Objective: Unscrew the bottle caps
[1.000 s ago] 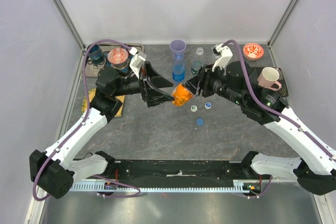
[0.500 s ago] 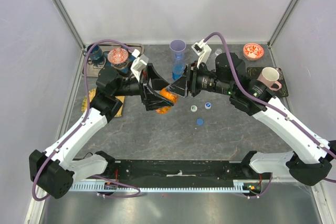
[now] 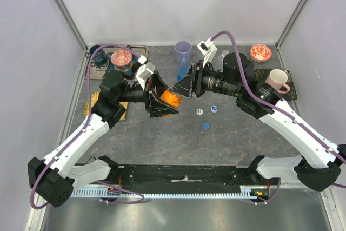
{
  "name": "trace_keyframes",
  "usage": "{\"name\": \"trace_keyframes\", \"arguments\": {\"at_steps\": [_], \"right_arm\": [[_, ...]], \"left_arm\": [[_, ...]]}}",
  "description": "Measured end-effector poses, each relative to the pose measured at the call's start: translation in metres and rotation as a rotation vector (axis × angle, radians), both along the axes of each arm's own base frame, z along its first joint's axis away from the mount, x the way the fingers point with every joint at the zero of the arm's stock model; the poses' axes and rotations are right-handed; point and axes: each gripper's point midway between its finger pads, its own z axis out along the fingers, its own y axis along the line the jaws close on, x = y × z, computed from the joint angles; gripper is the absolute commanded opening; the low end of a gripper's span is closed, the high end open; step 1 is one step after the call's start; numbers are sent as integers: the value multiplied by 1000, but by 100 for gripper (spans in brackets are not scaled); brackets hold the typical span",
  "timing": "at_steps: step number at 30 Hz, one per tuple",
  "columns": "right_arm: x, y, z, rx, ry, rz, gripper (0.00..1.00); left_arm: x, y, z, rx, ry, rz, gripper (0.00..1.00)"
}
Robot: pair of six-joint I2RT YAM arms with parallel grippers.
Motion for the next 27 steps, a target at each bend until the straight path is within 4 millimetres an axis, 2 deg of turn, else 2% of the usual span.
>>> {"name": "trace_keyframes", "arguments": {"at_steps": [2,5,7,8,9,10,11,12,15,18,22,27], "right_arm": [[0,0,1,4,-3,0,0],[1,0,2,5,-5,-2,0],[1,0,1,4,-6,-2,0],[1,0,1,3,-8,-1,10],[1,0,1,2,-8,-1,38],[1,0,1,1,-8,-1,48],[1,0,0,-2,-9,-1,56],[1,0,-1,-8,-10,-1,68],[6,-3,-3,-18,-16,-31,80],[14,-7,1,-19,-33,-83,82],[27,-16,7,-14,-49,-177,79],[42,-23,6,-11,-32,-280,76]], "left_arm": [[0,0,-2,4,1,0,73],[0,0,-5,12,5,-2,58],[0,0,-6,13,1,-1,54],[0,0,-6,14,1,0,52],[0,-1,-7,15,0,-1,49],[0,-1,-7,16,-1,2,47],[1,-1,-9,20,-2,4,45],[1,-1,-10,24,-6,9,42],[7,-3,-16,46,-19,51,37],[15,-5,-28,87,-28,123,34],[26,-12,-42,159,-83,263,33],[41,-11,-44,217,-182,462,31]]}}
